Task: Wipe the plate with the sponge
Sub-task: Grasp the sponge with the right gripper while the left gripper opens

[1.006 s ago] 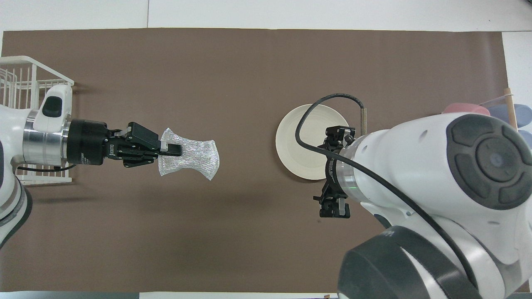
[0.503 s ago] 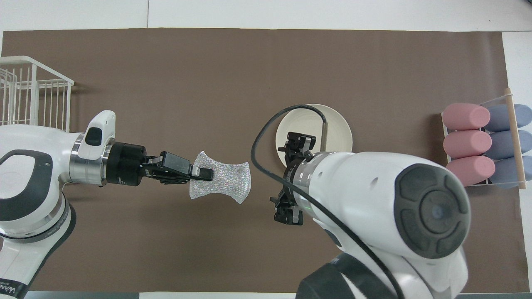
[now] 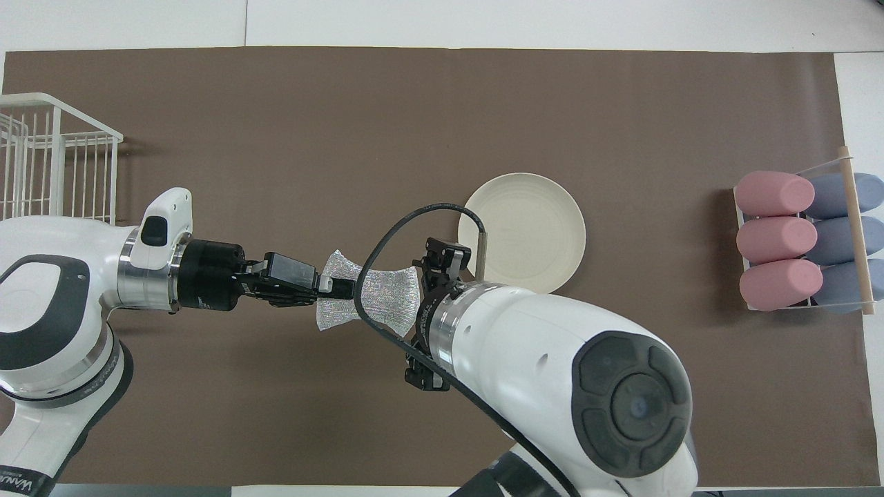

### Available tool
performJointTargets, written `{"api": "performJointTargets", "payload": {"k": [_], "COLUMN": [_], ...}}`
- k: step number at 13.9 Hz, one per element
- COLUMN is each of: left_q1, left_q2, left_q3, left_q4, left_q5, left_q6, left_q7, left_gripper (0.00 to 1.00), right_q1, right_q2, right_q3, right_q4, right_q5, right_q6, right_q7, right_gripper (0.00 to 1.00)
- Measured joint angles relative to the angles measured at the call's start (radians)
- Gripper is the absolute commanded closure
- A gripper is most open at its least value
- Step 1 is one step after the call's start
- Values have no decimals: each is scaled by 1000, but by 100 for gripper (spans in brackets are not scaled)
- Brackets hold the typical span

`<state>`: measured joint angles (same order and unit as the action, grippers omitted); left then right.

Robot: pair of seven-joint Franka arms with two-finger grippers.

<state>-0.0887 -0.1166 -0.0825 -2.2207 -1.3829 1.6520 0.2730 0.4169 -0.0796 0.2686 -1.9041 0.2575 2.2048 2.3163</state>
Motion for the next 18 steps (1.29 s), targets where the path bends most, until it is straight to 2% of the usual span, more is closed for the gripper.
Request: {"api": "performJointTargets", "payload": {"k": [3, 4, 5, 7, 8, 9, 11, 17, 18], "left_q1": [0, 0, 0, 0, 0, 0, 0, 0, 0], "left_q2": [-1, -1, -1, -1, -1, -1, -2, -2, -2], "left_q3": [0, 0, 0, 0, 1, 3, 4, 4, 4], "left_q4": [0, 0, 0, -1, -1, -1, -1, -1, -1], "left_q5": [-1, -1, -1, -1, -2, -2, -3, -3, -3], "left_q6": [0, -1, -1, -5, -10, -16, -20, -33, -33], "left_q7": [0, 0, 0, 0, 0, 0, 0, 0, 1], "left_gripper": [100, 100, 100, 100, 100, 100, 100, 100, 84], "right_q1": [22, 27, 29, 31, 32, 33, 34, 35, 35], "right_q2": [28, 33, 35, 35, 35, 35, 35, 35, 35], "right_q3": [0, 0, 0, 0, 0, 0, 0, 0, 0], "right_q4": [-1, -1, -1, 0, 0, 0, 0, 0, 0], "right_q5": [3, 3, 3, 3, 3, 3, 3, -4, -4], "right_q6": [39, 43, 43, 43, 43, 43, 42, 40, 40], "right_q7": [1, 2, 3, 4, 4, 4, -2, -35, -35], "right_gripper": [0, 6, 23, 72, 84, 86, 100, 100, 100]}}
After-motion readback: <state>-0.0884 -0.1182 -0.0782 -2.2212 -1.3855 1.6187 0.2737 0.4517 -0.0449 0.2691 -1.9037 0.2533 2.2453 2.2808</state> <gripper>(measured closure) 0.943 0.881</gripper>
